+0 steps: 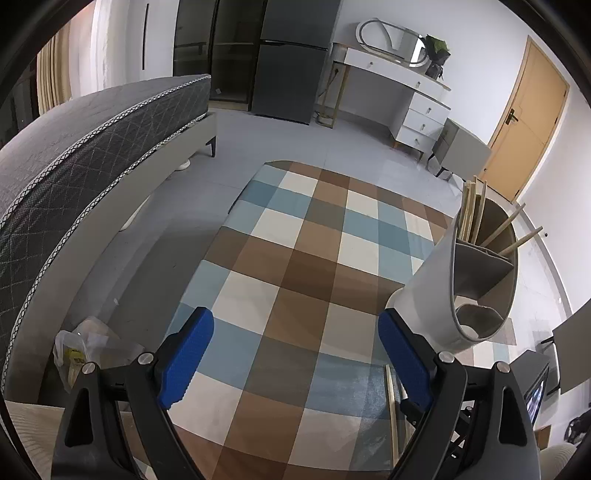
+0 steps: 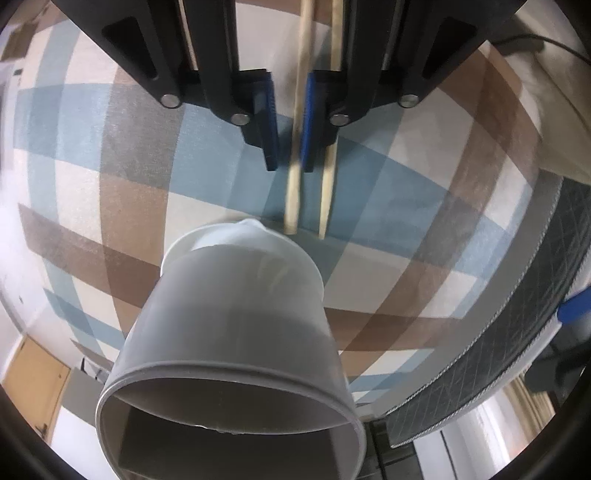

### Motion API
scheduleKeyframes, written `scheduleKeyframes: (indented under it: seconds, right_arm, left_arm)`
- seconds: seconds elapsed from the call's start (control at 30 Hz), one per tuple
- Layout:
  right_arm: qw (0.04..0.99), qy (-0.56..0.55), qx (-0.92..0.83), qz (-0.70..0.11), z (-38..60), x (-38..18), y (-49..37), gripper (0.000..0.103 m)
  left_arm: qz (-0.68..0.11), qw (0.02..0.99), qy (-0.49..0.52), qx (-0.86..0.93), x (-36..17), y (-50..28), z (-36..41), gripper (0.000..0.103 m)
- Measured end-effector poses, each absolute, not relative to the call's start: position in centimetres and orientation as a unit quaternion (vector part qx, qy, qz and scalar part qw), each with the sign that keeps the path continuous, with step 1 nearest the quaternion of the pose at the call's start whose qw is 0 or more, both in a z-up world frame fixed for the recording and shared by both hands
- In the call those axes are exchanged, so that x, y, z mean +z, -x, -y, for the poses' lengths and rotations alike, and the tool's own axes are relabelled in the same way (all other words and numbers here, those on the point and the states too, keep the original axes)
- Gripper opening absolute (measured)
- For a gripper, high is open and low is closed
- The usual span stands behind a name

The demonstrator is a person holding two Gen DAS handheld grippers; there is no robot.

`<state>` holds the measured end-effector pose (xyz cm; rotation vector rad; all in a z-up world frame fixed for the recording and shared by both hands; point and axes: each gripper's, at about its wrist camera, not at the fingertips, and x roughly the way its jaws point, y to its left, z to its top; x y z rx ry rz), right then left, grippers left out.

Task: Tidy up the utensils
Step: 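Pinch one chopstick with the right gripper and lift it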

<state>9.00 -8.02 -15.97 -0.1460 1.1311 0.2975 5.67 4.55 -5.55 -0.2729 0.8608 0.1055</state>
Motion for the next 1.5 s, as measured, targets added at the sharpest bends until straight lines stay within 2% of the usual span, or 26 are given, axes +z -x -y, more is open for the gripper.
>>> scheduleKeyframes:
  seconds: [0.33, 0.5, 0.77, 0.9, 1.1, 1.2, 1.23, 1.5]
  right_arm:
    - [0.821, 0.076, 0.129, -0.550, 9.6, -15.3, -6.2, 0.004]
    - [0.814, 0.093, 0.120, -0.561, 9.0, -15.6, -5.6, 0.008]
    - [0.808, 0.115, 0.116, -0.566, 8.1, -16.1, -6.9, 0.008]
    - [0.805, 0.101, 0.139, -0.568, 8.0, -16.1, -8.8, 0.013]
    - [0.800, 0.117, 0.150, -0.569, 7.5, -16.1, -10.6, 0.013]
    - [0.806, 0.107, 0.151, -0.563, 7.6, -16.1, -11.2, 0.011]
    - [0.807, 0.103, 0.151, -0.561, 7.7, -16.1, -11.3, 0.006]
    - [0.829, 0.044, 0.153, -0.536, 10.0, -14.1, -10.9, 0.005]
  left_arm:
    - [-0.424, 0.894, 0.139, 0.043, -5.0, -5.4, -4.5, 0.088]
    - [-0.434, 0.888, 0.146, 0.047, -4.9, -5.3, -4.8, 0.088]
    - [-0.441, 0.881, 0.165, 0.051, -5.0, -5.5, -5.7, 0.088]
    - [-0.443, 0.879, 0.168, 0.050, -5.0, -5.5, -5.8, 0.088]
    - [-0.452, 0.874, 0.171, 0.050, -5.4, -5.9, -5.8, 0.088]
    - [-0.455, 0.873, 0.169, 0.053, -5.5, -6.1, -5.9, 0.088]
    - [-0.455, 0.873, 0.169, 0.053, -5.6, -6.1, -5.9, 0.088]
    - [-0.467, 0.871, 0.144, 0.053, -6.4, -6.4, -4.9, 0.088]
